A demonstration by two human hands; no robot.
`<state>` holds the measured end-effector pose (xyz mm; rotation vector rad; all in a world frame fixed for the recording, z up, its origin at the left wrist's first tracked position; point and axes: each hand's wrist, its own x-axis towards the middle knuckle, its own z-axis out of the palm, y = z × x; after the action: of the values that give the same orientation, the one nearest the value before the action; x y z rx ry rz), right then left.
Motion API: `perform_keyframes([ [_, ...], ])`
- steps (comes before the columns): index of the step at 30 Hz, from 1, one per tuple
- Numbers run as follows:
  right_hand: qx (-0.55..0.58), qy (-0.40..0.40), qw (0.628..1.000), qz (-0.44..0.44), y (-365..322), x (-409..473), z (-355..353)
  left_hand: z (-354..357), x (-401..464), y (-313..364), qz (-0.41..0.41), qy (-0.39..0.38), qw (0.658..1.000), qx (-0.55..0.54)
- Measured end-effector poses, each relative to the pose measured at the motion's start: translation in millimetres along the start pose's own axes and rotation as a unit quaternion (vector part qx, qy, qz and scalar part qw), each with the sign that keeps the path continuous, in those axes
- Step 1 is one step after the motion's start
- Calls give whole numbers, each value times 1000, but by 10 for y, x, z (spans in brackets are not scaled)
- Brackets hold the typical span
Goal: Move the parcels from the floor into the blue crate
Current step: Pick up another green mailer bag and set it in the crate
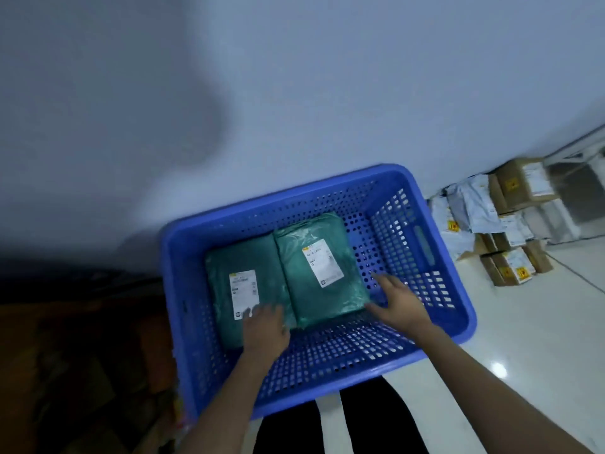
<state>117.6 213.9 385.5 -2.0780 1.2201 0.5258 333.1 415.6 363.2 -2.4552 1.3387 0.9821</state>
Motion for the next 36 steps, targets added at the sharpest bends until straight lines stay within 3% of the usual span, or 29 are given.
perform_keyframes([
  [4,-62,82,994,-24,-36,-393,-543,-783,-16,258,23,94,994,47],
  [8,-67,135,987,-48,133,-714,-997,-1494,-87,864,71,140,986,64],
  [13,-56,177,981,-55,609,-1030,-1449,-1891,-294,1764,111,186,972,87],
  [17,-29,205,976,-61,1303,-1354,-1858,-1897,-474,2718,137,216,964,77],
  [25,47,245,968,38,3466,-2366,-2485,-1155,-929,5156,222,171,959,33],
  [29,71,254,962,66,4034,-2591,-2782,-1041,-1034,5676,224,150,963,5],
  [36,85,248,962,80,4504,-2453,-3105,-1065,-750,5984,207,154,966,-17],
])
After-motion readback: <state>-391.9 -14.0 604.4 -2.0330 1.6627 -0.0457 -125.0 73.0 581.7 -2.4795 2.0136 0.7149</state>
